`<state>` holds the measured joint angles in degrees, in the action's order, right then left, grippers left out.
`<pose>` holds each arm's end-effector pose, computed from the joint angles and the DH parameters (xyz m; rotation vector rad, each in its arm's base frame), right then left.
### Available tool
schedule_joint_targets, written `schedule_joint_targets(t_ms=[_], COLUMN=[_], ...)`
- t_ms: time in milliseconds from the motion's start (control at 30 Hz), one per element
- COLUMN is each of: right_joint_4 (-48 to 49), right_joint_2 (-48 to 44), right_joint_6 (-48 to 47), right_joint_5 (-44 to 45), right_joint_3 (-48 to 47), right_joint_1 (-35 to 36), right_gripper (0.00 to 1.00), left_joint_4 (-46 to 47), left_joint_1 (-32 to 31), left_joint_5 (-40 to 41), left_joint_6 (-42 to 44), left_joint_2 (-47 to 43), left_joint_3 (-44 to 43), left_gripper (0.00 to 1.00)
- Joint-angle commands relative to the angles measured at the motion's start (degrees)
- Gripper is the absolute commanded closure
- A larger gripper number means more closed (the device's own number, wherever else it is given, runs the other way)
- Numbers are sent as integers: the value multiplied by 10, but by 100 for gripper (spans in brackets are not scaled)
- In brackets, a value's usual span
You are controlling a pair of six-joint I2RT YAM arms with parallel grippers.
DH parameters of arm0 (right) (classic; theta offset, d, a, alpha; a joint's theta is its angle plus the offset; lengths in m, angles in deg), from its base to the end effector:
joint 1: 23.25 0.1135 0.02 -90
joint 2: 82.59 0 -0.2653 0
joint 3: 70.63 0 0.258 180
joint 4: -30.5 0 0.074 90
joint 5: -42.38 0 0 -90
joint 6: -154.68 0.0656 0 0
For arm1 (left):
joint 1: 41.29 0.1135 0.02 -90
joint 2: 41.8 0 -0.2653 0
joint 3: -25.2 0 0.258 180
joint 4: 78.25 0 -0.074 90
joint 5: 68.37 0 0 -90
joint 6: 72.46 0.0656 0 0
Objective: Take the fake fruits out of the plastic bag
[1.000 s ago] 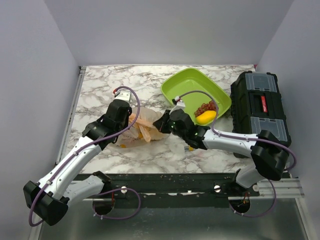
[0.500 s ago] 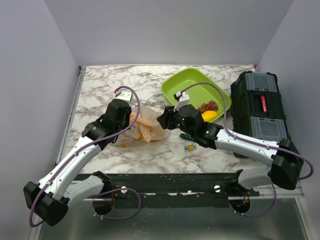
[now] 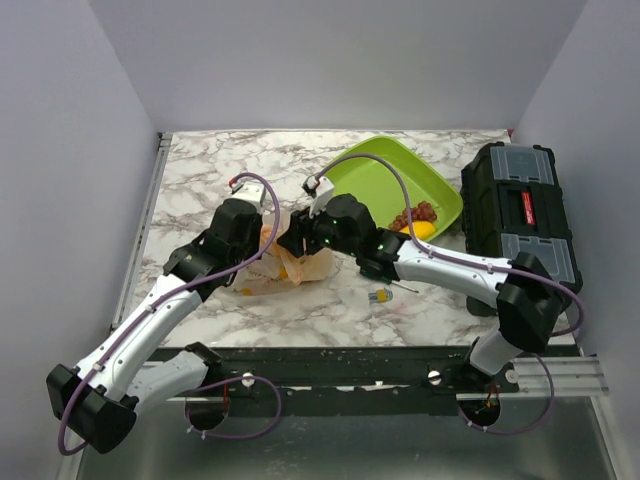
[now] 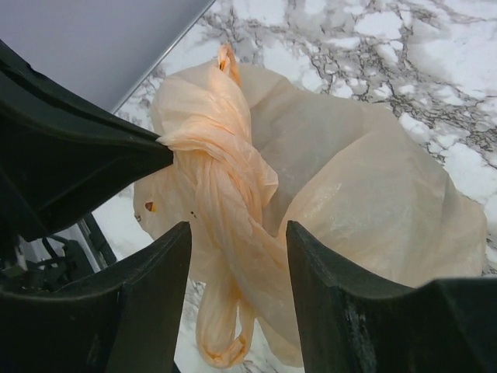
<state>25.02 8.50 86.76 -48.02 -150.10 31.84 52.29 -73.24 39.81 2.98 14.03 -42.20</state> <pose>0.2349 0.3375 0.2857 -0.5667 1.8947 0.9164 0.2071 -0.1051 0.3010 0.1616 2.1897 -0.1008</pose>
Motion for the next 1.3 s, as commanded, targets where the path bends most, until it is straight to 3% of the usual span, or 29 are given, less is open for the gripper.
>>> schedule_joint_targets(t_ms=[0, 233, 433, 667, 867, 1067, 1133, 1267], right_joint_4=[5, -8, 27, 42, 42, 48, 45, 49], right_joint_2=[18, 58, 21, -37, -80, -103, -106, -99], right_joint_6=[-32, -32, -8, 19, 21, 3, 0, -24], right_joint_5=[-42, -30, 46, 103, 135, 90, 67, 8], right_joint_3=[-20, -31, 21, 103, 143, 165, 164, 157], right_joint_1=[3, 4, 4, 4, 4, 4, 4, 4], right_gripper=[44, 42, 66, 85, 88, 90, 92, 93], left_joint_4=[12, 13, 31, 39, 37, 66, 91, 132], left_joint_1=[3, 3, 6, 14, 25, 31, 32, 35], left_joint_5=[-17, -6, -1, 16, 41, 33, 0, -77], left_joint_6=[4, 3, 1, -2, -10, -10, -2, 13], left_joint_2=[-3, 4, -17, -34, -42, -98, -123, -153], left_joint_3=[6, 2, 14, 20, 22, 38, 52, 75], left_gripper=[100, 100, 100, 100, 100, 100, 91, 53])
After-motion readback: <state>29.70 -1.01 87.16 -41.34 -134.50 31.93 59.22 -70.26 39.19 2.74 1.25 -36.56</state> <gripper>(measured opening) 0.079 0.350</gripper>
